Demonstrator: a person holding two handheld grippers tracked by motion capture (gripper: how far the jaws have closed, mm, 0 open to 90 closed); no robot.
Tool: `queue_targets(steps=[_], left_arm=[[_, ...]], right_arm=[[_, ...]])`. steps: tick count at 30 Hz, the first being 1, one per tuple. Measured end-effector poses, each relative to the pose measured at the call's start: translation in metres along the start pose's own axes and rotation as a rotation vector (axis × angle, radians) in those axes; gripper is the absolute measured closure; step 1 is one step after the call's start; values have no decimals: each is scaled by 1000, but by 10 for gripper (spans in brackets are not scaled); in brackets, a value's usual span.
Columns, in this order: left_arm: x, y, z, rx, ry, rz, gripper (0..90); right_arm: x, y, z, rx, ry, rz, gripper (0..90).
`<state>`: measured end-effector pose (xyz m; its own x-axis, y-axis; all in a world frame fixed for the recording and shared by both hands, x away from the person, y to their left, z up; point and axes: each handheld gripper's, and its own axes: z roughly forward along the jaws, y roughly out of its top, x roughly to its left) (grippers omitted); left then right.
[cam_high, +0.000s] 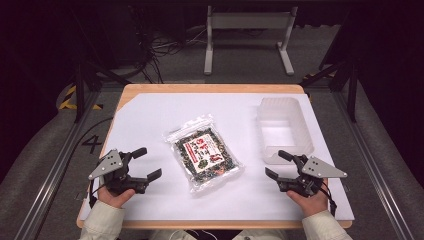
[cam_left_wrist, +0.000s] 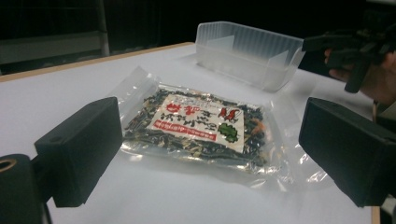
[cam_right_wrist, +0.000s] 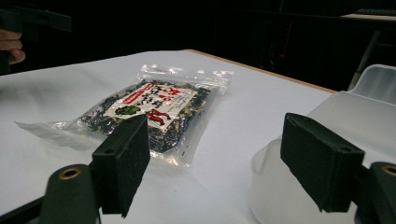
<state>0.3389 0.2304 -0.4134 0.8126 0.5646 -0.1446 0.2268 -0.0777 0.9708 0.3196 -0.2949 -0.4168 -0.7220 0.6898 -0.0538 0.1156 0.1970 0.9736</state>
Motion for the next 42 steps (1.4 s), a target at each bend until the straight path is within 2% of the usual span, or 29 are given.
queue_targets(steps=[1,7,16,20,22,33,37,42], left_arm=[[1,2,0,-1,-2,-12,71],[4,14,3,-3,10,-7,71],[13,33,16,-14,23,3,57],[23,39,23,-36,9,-28,49],[27,42,25,-44,7,-29,48],[38,48,38,-35,29,-17,49],[43,50,46,-33,28,-36,47],[49,53,55,-22,34,-31,45]], right_arm=[[0,0,1,1,-1,-2,244],[0,0,3,7,3,-3,236],[0,0,5,10,10,-5,237],[0,0,6,13,13,-11,237],[0,0,6,11,15,-12,237],[1,-1,6,16,16,-11,235],[1,-1,5,18,14,-6,230],[0,-1,4,15,11,-6,228]])
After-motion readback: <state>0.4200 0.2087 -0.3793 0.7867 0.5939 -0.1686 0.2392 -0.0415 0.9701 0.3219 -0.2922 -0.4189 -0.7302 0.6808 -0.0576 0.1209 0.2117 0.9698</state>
